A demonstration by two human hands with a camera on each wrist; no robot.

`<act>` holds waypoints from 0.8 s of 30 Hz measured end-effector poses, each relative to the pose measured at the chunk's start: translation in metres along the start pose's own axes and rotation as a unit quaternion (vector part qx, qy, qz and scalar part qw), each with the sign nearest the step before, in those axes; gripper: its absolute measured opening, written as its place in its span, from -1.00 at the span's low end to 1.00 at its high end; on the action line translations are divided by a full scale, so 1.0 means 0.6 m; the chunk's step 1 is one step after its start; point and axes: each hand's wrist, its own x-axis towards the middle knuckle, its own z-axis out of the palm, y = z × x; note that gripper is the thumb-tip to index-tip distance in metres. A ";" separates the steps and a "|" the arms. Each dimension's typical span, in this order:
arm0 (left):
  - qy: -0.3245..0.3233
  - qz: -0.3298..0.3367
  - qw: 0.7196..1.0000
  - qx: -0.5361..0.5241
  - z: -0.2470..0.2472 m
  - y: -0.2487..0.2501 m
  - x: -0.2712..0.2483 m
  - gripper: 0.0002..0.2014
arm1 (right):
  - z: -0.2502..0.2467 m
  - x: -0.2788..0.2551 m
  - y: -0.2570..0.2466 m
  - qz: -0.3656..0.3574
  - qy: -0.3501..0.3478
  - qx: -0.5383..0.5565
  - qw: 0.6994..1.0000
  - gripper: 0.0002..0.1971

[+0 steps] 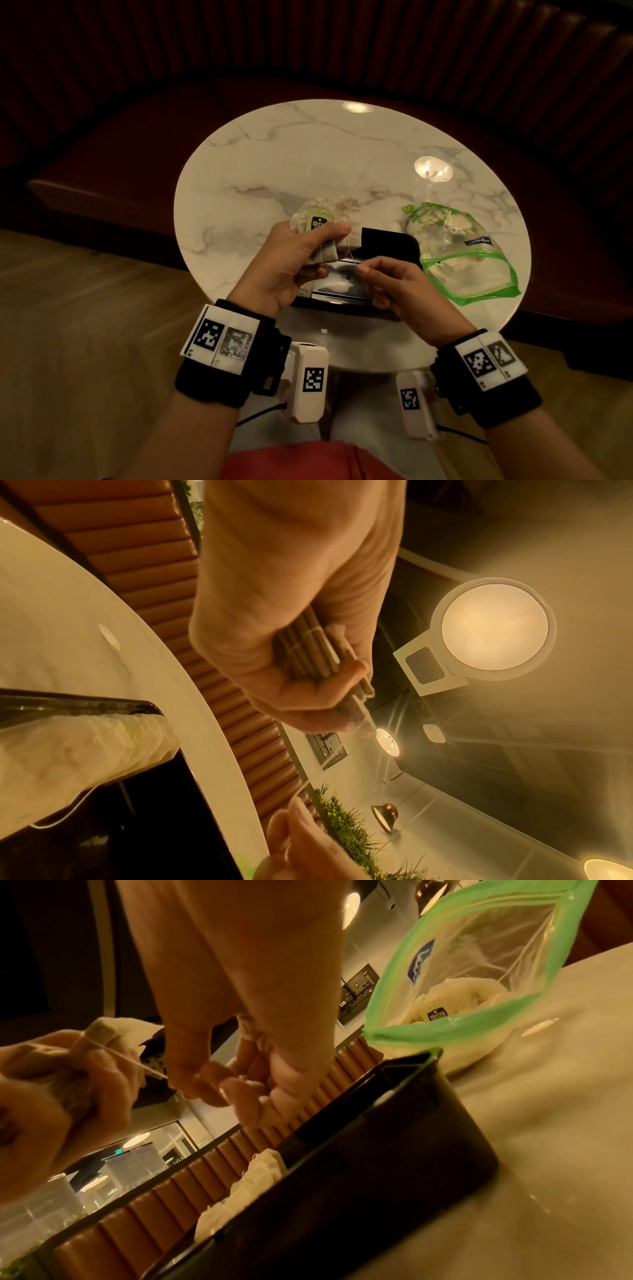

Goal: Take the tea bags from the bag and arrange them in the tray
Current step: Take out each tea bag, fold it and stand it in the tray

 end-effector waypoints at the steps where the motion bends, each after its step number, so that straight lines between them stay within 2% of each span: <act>1: -0.006 -0.005 1.000 0.008 0.000 0.000 0.000 -0.87 | -0.003 0.005 -0.007 -0.004 0.006 -0.004 1.000 -0.91; 8: -0.047 -0.026 0.996 0.066 0.007 -0.003 -0.005 -0.85 | -0.020 0.026 -0.084 -0.049 0.011 -0.018 0.999 -0.91; 15: -0.051 -0.028 0.993 0.098 0.008 -0.005 -0.004 -0.87 | -0.027 0.030 -0.122 -0.059 0.020 -0.103 0.993 -0.94; 20: -0.069 -0.037 0.991 0.106 0.010 -0.007 -0.004 -0.85 | -0.027 0.022 -0.134 -0.071 0.035 -0.110 0.991 -0.75; 24: -0.051 -0.037 0.993 0.099 0.015 -0.009 -0.001 -0.91 | -0.024 0.008 -0.134 -0.122 0.037 -0.147 0.981 -0.70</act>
